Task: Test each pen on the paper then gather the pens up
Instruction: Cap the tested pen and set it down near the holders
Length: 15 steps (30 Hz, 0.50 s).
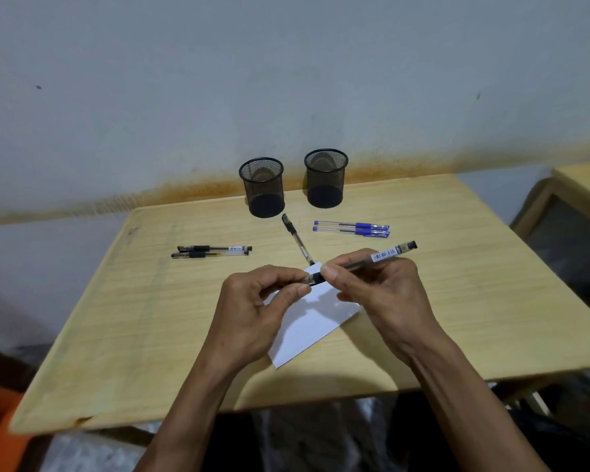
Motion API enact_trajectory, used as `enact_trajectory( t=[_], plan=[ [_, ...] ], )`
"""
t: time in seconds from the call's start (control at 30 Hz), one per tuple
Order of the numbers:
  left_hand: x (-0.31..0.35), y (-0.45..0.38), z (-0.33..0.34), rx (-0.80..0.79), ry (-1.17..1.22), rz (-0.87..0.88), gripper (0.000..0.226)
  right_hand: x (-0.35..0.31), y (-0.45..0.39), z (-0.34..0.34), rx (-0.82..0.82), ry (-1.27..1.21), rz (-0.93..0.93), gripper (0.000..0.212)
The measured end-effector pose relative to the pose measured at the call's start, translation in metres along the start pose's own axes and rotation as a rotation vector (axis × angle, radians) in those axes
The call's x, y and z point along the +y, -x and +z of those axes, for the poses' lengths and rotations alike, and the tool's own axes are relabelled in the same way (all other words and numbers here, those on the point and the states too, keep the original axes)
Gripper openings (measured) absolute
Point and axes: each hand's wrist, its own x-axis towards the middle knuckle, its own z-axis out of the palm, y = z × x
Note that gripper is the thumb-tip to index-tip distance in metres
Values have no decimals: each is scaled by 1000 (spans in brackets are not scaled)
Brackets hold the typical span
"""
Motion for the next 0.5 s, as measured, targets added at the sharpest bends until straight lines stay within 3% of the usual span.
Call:
enact_trajectory(
  t=[0.17, 0.37, 0.5],
  plan=[
    [-2, -4, -9, -6, 5, -37, 16, -6, -7, -24, 121, -105, -42, 17],
    [5, -10, -9, -14, 2, -8, 13, -2, -13, -32, 33, 710, -417, 7],
    [14, -16, 4, -41, -83, 69, 15, 7, -10, -24, 48, 872, -528, 18]
  ],
)
